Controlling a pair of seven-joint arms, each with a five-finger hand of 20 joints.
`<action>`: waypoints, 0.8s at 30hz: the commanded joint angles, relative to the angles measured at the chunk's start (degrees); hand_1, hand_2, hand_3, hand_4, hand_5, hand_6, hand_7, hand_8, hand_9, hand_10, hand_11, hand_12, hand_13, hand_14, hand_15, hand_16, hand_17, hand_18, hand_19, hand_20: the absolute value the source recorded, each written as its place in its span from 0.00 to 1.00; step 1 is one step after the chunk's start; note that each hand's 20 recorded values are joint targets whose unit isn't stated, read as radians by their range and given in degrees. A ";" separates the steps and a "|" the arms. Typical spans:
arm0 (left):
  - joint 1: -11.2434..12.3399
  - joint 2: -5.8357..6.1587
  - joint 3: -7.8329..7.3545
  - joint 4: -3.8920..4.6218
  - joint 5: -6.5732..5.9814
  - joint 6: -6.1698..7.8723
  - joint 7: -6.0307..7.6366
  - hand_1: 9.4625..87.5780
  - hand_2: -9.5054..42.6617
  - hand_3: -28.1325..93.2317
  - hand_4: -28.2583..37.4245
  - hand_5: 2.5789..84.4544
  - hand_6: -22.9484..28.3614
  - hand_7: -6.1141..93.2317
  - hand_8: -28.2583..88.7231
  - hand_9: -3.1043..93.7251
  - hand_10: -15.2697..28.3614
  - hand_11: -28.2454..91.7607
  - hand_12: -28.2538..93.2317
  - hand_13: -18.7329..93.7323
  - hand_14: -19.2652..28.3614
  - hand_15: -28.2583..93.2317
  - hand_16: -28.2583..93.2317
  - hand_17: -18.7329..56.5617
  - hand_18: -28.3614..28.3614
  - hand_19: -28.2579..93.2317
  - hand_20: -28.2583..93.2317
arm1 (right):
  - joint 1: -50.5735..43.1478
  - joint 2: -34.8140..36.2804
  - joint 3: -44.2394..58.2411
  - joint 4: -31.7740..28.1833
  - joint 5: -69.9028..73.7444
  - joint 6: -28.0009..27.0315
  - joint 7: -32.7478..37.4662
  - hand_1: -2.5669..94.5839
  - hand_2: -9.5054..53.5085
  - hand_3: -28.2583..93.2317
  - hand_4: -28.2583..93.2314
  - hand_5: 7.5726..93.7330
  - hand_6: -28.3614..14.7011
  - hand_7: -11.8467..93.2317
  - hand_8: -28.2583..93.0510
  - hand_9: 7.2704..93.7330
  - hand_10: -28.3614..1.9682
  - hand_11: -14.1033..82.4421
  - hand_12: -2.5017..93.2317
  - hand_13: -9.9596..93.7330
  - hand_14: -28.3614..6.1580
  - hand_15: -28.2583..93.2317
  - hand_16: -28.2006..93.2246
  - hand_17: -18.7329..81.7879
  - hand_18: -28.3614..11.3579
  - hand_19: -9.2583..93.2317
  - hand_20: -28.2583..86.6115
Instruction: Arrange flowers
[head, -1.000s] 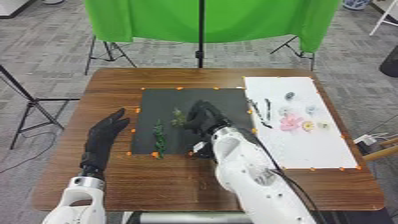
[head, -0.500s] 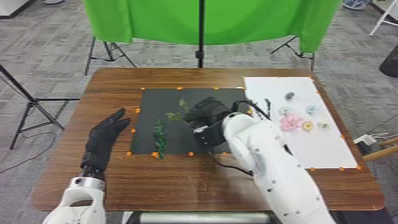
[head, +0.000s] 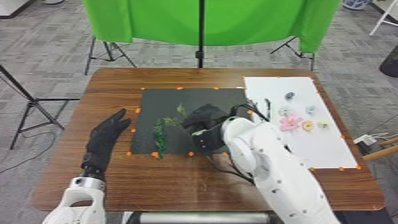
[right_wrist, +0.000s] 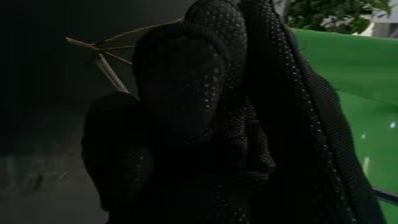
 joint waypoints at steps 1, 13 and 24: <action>0.65 -0.14 -0.09 0.05 0.34 -0.97 -1.08 0.14 0.16 0.78 0.01 0.46 0.51 0.11 0.19 0.47 0.64 0.35 0.32 0.44 0.66 0.30 0.23 0.32 0.67 0.24 0.36 | -1.55 -0.59 -1.42 2.07 -0.32 0.27 1.45 0.74 0.00 0.55 0.22 0.79 0.56 0.39 0.39 0.94 0.55 0.46 0.33 1.00 0.80 0.63 0.47 0.92 0.66 0.95 0.55; 0.48 -0.07 -0.43 0.05 0.60 -1.91 -1.97 0.14 0.16 0.78 0.02 0.45 0.52 0.10 0.19 0.46 0.63 0.33 0.32 0.42 0.66 0.30 0.23 0.31 0.67 0.24 0.36 | -2.34 -0.07 -2.26 2.35 -3.65 -0.34 -1.05 0.62 0.00 0.65 0.12 0.80 0.56 0.32 0.39 0.98 0.56 0.48 0.29 1.00 0.80 0.67 0.43 0.93 0.65 0.94 0.56; 0.45 -0.17 -0.57 0.02 0.65 -2.12 -2.14 0.15 0.16 0.78 0.03 0.45 0.52 0.08 0.20 0.45 0.63 0.31 0.33 0.41 0.66 0.29 0.23 0.31 0.67 0.24 0.36 | -2.74 0.94 -3.52 2.21 -16.52 -6.41 -7.33 0.49 0.00 0.81 0.03 0.79 0.58 0.30 0.36 0.99 0.57 0.48 0.30 1.00 0.78 0.69 0.42 0.92 0.62 0.96 0.55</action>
